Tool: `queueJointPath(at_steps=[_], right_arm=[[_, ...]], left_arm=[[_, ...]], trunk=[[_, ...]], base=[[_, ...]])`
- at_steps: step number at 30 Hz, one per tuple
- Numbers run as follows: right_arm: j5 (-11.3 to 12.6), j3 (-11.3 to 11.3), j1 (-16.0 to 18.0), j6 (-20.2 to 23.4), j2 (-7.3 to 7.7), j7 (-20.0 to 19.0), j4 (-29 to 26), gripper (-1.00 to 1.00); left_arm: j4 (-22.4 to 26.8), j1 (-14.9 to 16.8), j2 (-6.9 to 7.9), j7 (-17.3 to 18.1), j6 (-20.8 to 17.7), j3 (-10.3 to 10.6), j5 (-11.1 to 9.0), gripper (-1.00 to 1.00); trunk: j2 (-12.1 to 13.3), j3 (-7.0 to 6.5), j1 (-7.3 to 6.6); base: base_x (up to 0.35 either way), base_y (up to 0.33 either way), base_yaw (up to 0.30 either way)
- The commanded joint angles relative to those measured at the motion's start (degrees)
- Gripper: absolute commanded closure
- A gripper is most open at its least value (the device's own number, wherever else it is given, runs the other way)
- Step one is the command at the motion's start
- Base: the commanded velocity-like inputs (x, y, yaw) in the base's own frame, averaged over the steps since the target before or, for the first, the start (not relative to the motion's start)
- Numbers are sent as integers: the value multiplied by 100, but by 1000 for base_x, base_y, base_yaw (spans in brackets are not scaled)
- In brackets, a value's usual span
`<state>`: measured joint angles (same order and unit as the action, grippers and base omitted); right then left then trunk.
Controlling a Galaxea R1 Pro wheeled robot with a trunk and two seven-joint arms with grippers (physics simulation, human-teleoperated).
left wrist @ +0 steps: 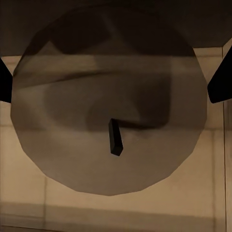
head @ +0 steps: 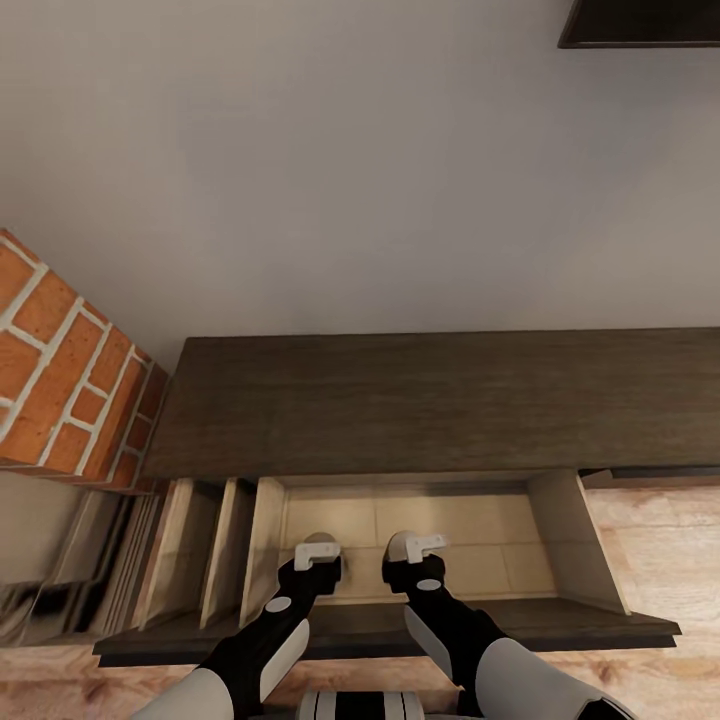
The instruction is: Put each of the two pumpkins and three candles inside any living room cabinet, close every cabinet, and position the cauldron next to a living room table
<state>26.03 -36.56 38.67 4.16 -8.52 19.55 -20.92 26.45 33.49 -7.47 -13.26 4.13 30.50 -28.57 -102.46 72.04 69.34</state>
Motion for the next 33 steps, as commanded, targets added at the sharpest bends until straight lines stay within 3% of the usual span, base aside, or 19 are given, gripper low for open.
queueJointPath(at_steps=[1, 33], right_arm=[[-1, 0, 0, 1, 0, 0, 0, 100], [16, 0, 0, 46, -1, 14, 8, 100]], left_arm=[[0, 0, 0, 0, 0, 0, 0, 100], [-27, 0, 9, -9, -6, 9, 9, 100]], trunk=[[0, 0, 0], [0, 47, 0]], base=[[0, 0, 4], [0, 0, 0]])
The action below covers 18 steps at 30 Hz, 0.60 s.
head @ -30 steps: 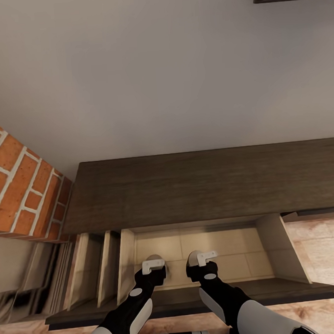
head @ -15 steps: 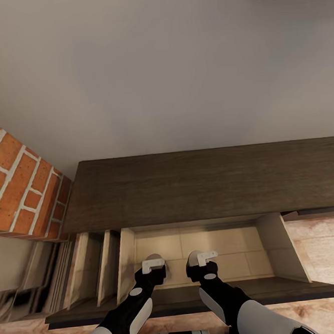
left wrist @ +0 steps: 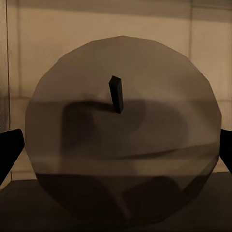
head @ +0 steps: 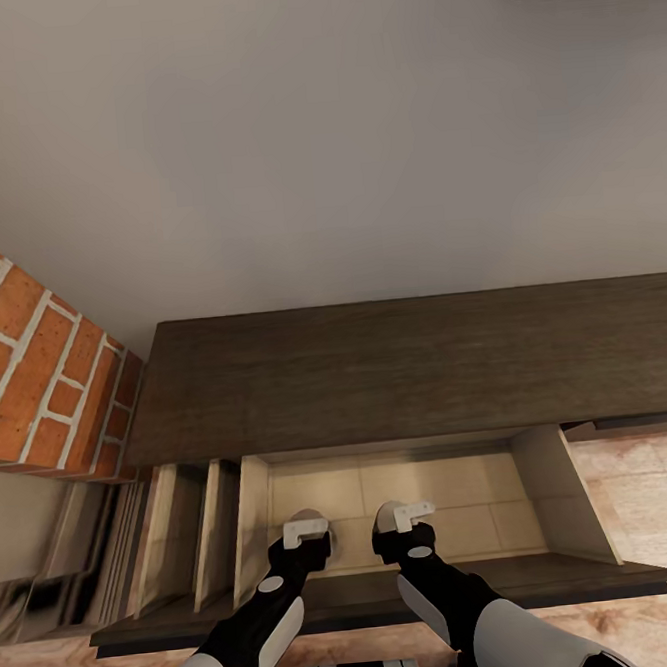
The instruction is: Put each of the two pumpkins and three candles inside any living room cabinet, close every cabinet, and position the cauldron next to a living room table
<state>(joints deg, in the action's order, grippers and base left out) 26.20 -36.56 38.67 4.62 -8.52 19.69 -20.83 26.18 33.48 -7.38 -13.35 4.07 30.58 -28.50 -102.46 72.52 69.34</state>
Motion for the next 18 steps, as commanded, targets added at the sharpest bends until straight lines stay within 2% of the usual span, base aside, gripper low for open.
queueJointPath(at_steps=[1, 4, 5, 18], right_arm=[[-1, 0, 0, 0, 0, 0, 0, 100], [-1, 0, 0, 3, 0, 0, 0, 100], [-1, 0, 0, 3, 0, 0, 0, 100], [0, 0, 0, 3, 0, 0, 0, 100]], left_arm=[[-3, 0, 0, 0, 2, 0, 2, 100], [-7, 0, 0, -1, 0, 1, 2, 100], [-7, 0, 0, -1, -1, 1, 2, -100], [32, 0, 0, -1, 3, 1, 2, -100]], trunk=[[0, 0, 0], [0, 0, 0], [0, 0, 0], [0, 0, 0]], base=[[0, 0, 0], [0, 0, 0], [0, 0, 0], [0, 0, 0]])
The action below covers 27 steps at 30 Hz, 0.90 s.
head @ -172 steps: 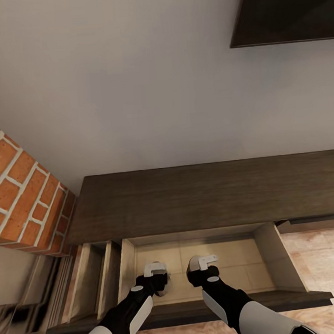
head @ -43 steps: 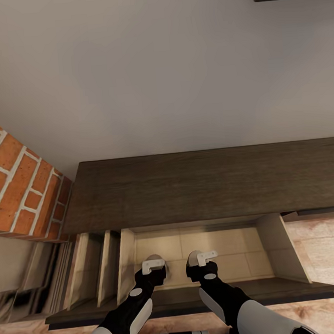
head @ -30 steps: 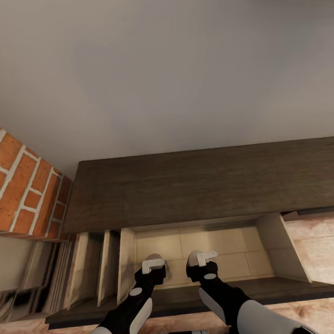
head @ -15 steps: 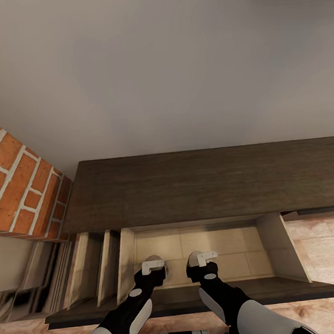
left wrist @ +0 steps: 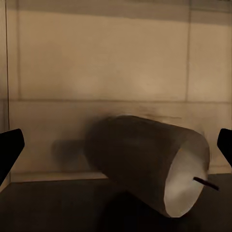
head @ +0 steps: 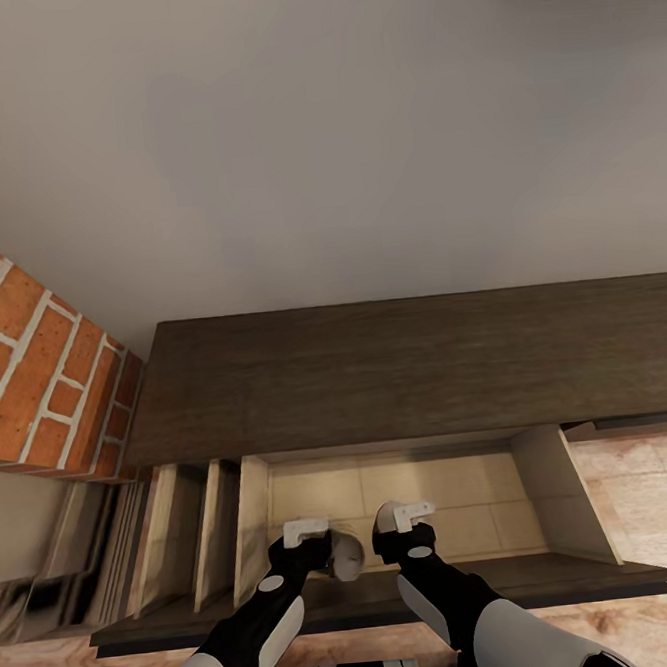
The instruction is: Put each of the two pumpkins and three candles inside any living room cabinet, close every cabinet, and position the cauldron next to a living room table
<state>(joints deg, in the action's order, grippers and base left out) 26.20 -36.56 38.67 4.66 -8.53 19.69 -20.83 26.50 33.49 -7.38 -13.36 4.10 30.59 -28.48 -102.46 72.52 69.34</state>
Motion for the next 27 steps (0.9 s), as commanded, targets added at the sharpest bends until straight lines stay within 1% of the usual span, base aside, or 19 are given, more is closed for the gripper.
queueJointPath(at_steps=[1, 27], right_arm=[[-1, 0, 0, 0, 0, 0, 0, 100], [-16, 1, 0, -28, -9, -6, -18, 100]], left_arm=[[2, 0, 0, 0, 0, 0, 0, -100], [22, 0, 7, 0, -2, 0, 0, -100]], trunk=[[0, 0, 0], [0, 0, 0]], base=[[0, 0, 0], [0, 0, 0]])
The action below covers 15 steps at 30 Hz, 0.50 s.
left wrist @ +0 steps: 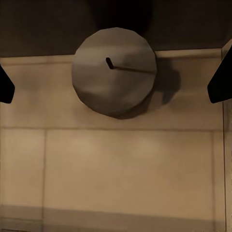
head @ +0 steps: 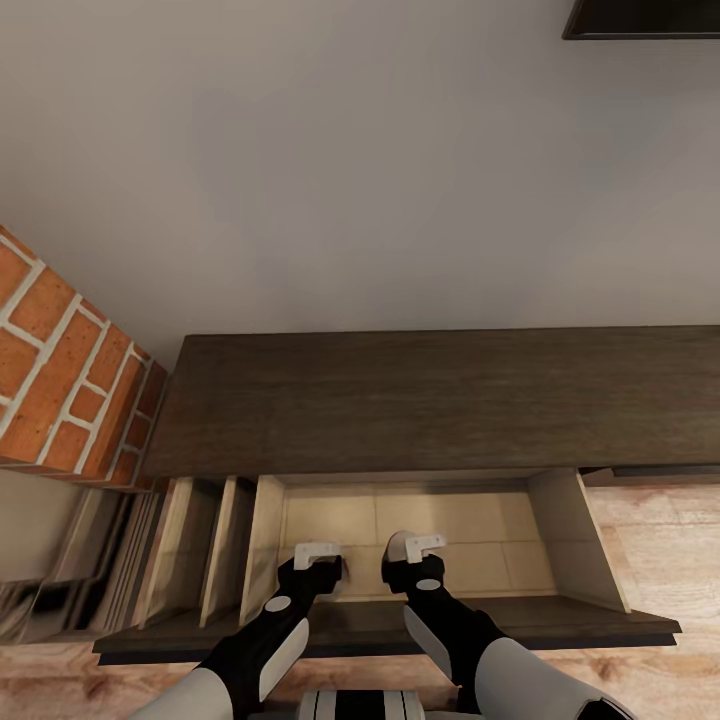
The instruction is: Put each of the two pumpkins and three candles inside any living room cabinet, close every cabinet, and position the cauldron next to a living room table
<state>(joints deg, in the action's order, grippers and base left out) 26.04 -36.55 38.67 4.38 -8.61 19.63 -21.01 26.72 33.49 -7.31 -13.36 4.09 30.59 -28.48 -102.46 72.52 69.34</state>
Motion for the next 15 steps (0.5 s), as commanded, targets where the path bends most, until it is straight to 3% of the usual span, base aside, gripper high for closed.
queueJointPath(at_steps=[1, 15], right_arm=[[0, 1, 0, -8, 0, -3, 0, 100], [-47, -65, 9, -187, -101, 0, 569, 100]], left_arm=[[0, 0, 1, 0, 1, 0, 0, -100], [5, 0, -1, 0, 3, 0, 0, -100]], trunk=[[0, 0, 0], [0, 0, 0]], base=[[0, 0, 0], [0, 0, 0]])
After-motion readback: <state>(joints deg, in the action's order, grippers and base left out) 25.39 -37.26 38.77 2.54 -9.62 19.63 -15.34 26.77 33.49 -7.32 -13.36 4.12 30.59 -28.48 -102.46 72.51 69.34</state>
